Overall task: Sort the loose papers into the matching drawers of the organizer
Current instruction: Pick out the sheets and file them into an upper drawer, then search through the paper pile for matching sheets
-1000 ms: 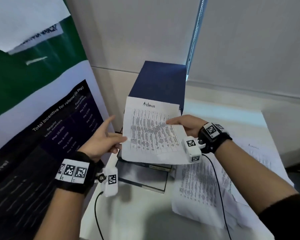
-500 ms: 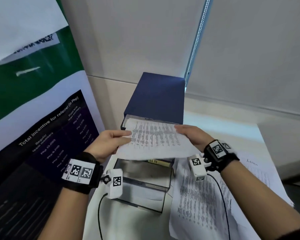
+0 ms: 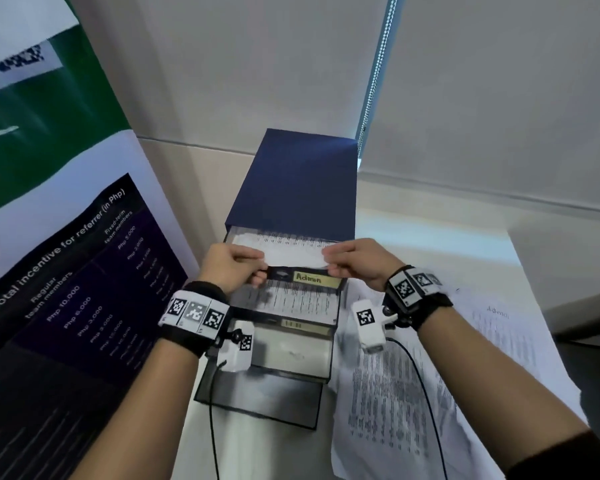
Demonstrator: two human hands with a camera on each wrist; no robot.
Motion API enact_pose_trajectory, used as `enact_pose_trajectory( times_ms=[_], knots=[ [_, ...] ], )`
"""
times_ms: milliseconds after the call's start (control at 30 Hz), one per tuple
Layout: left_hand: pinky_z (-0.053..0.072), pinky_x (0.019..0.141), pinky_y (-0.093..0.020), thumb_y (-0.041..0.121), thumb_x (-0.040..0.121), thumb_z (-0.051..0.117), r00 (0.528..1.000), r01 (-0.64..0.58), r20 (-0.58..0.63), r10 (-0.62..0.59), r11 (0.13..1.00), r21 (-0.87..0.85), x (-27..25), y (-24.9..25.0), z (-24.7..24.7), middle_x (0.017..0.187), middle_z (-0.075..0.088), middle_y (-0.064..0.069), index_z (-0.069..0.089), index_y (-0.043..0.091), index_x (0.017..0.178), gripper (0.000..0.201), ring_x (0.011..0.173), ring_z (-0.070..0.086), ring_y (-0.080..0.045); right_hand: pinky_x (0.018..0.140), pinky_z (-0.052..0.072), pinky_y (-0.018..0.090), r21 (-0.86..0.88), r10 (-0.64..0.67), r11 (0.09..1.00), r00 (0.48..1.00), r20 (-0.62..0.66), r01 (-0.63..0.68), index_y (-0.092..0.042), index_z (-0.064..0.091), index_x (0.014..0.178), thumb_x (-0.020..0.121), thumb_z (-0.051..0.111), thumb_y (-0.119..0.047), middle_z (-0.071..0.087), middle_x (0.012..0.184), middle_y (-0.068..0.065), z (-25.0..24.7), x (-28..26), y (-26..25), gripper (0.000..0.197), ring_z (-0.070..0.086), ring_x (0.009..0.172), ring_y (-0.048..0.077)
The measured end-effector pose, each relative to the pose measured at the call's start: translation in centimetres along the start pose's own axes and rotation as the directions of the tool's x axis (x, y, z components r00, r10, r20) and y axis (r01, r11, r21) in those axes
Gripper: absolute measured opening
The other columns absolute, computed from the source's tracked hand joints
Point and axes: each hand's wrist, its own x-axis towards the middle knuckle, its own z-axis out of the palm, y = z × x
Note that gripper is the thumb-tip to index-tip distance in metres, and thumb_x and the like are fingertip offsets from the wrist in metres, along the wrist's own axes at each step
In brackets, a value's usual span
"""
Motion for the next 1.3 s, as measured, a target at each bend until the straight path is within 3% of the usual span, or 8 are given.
enact_pose_trajectory(
  times_ms=[100,300,400,533,667,833,1067,1300],
  knots=[
    [0.057,0.086,-0.030,0.008,0.089,0.068,0.968,-0.186,-0.088,0.237,0.905,0.383,2.2,-0.1,1.0,0.091,0.074,-0.002,0.075,0.007,0.103,0.015,0.077,0.068,-0.014,0.067,0.059,0.020,0.099,-0.015,0.995,1.000,0.026,0.012,0.003,0.066,0.107,0.093,0.064,-0.004,0.071,0.092,0.019,-0.1,0.7,0.2,0.016,0.072,0.070,0.017],
    [0.045,0.088,-0.038,0.051,0.098,0.039,0.940,-0.258,0.178,0.291,0.265,0.929,3.3,-0.4,3.4,0.098,0.069,-0.007,0.078,0.022,0.091,0.049,0.098,0.060,-0.029,0.069,0.060,0.031,0.198,0.077,0.980,0.960,-0.270,-0.023,-0.002,0.068,0.106,0.096,0.060,-0.015,0.072,0.095,0.020,-9.1,-1.7,7.2,0.018,0.068,0.068,0.021],
    [0.045,0.088,-0.041,0.055,0.098,0.031,0.881,-0.402,0.215,0.420,0.430,0.808,2.5,-0.1,5.9,0.092,0.067,-0.003,0.075,0.018,0.072,0.063,0.092,0.060,-0.024,0.071,0.060,0.036,-0.187,0.283,0.890,0.826,-0.487,-0.415,0.004,0.067,0.101,0.093,0.066,-0.024,0.071,0.087,0.017,-14.6,-2.8,15.7,0.029,0.071,0.075,0.027],
    [0.040,0.088,-0.028,0.041,0.102,0.045,0.714,-0.700,0.369,0.595,0.595,0.395,-2.4,1.1,12.8,0.091,0.064,0.010,0.074,0.026,0.071,0.045,0.095,0.056,-0.011,0.049,0.044,0.020,-0.594,0.465,0.412,0.720,-0.516,-0.691,-0.007,0.059,0.098,0.077,0.065,-0.067,0.061,0.080,0.005,-15.2,-4.2,23.4,0.065,0.058,0.063,0.014],
    [0.051,0.084,-0.032,0.043,0.099,0.048,0.666,-0.685,0.659,0.348,0.635,0.358,-3.9,-2.9,19.9,0.092,0.066,0.008,0.074,0.025,0.086,0.034,0.087,0.059,-0.006,0.073,0.053,0.028,-0.474,0.336,0.570,0.717,-0.611,-0.671,0.002,0.038,0.129,0.061,0.089,-0.050,0.060,0.110,0.014,-14.1,-3.8,26.3,0.099,0.064,0.098,0.027],
    [0.043,0.107,-0.043,0.034,0.093,0.060,0.844,-0.385,0.522,-0.124,0.538,0.750,-1.4,-12.9,24.0,0.134,0.045,-0.009,0.048,0.021,0.137,0.048,0.125,0.048,-0.027,0.062,0.054,0.024,-0.560,0.277,0.616,0.818,-0.504,-0.554,-0.008,0.063,0.081,0.074,0.083,-0.040,0.066,0.080,0.004,-14.1,-4.0,26.7,0.038,0.061,0.068,0.014],
    [0.049,0.099,-0.048,0.038,0.075,0.080,0.953,-0.003,0.217,-0.212,0.709,0.705,0.0,-18.0,24.9,0.129,0.048,-0.017,0.030,0.013,0.135,0.082,0.116,0.052,-0.035,0.081,0.060,0.040,-0.270,0.152,0.926,0.915,-0.373,-0.264,-0.011,0.072,0.097,0.082,0.075,-0.038,0.075,0.093,0.004,-18.2,-6.8,27.2,0.031,0.072,0.084,0.018],
    [0.045,0.093,-0.037,0.056,0.087,0.062,0.970,-0.050,0.232,-0.076,0.868,0.495,-1.4,-16.3,24.7,0.120,0.055,-0.022,0.059,-0.004,0.107,0.063,0.109,0.055,-0.036,0.092,0.056,0.046,-0.001,-0.016,1.000,0.956,-0.293,0.016,0.001,0.072,0.104,0.088,0.069,-0.020,0.075,0.103,0.012,-20.6,-9.1,20.6,0.026,0.071,0.100,0.028]
  ],
)
